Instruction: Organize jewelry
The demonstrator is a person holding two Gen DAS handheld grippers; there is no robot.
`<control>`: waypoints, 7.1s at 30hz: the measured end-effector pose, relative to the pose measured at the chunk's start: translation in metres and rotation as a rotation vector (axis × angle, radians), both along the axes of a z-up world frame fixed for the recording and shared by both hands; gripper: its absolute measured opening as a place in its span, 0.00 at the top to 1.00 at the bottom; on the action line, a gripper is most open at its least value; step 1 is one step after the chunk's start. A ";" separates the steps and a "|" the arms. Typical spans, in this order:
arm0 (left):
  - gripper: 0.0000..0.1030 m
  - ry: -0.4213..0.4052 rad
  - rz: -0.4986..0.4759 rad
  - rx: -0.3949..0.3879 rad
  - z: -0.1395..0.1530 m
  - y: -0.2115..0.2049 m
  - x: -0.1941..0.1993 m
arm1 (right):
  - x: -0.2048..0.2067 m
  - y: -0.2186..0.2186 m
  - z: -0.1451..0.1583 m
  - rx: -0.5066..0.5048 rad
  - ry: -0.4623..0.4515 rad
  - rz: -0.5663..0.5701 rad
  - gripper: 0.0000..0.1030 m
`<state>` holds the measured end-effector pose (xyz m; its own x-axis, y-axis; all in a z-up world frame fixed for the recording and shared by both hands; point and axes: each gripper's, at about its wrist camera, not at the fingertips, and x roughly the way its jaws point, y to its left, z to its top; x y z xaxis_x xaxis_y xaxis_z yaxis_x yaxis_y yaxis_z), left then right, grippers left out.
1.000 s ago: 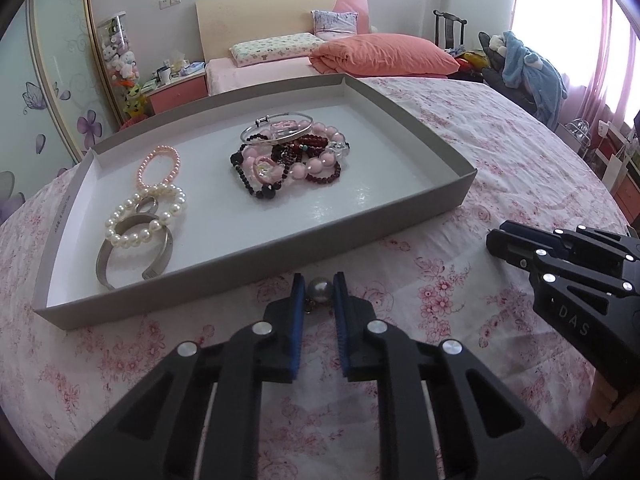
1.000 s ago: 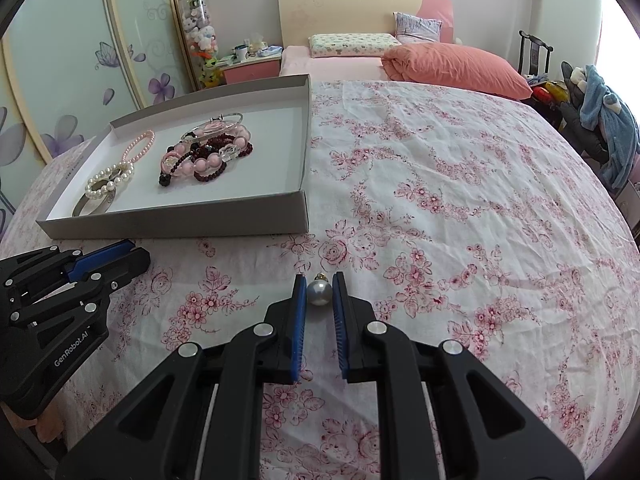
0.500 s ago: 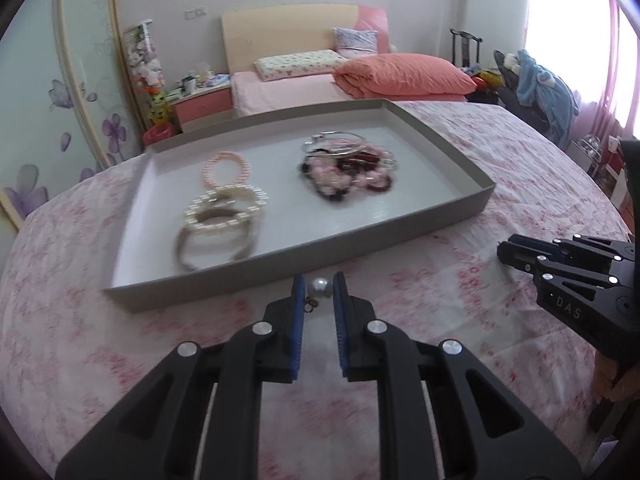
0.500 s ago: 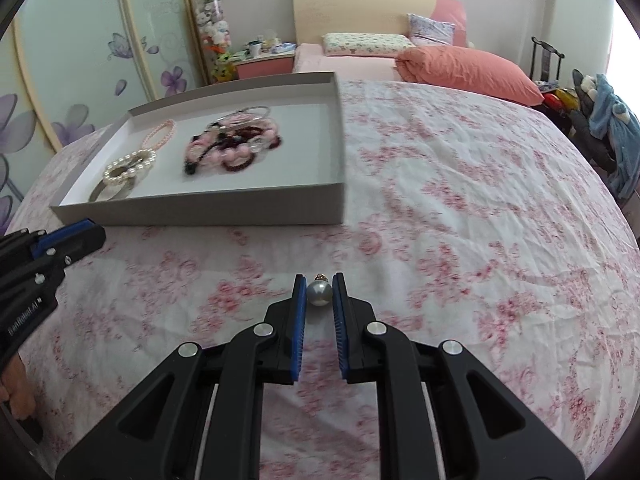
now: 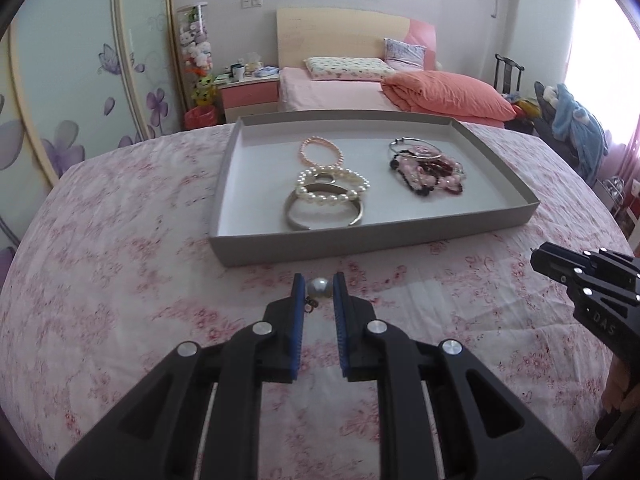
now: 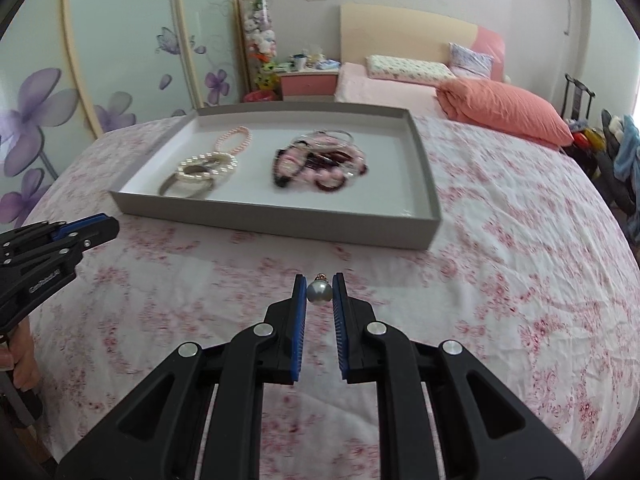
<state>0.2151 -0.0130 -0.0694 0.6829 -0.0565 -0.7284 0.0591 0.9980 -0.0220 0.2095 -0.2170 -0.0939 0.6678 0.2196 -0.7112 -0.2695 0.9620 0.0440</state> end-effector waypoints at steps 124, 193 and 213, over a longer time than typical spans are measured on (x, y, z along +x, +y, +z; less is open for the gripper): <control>0.04 -0.381 0.067 -0.016 0.060 0.014 -0.114 | -0.090 -0.007 0.064 0.158 -0.382 -0.102 0.02; 0.04 -0.366 0.079 -0.031 0.048 0.009 -0.120 | -0.102 -0.005 0.047 0.159 -0.373 -0.113 0.02; 0.04 -0.359 0.083 -0.029 0.046 0.009 -0.118 | -0.101 -0.005 0.047 0.160 -0.369 -0.115 0.02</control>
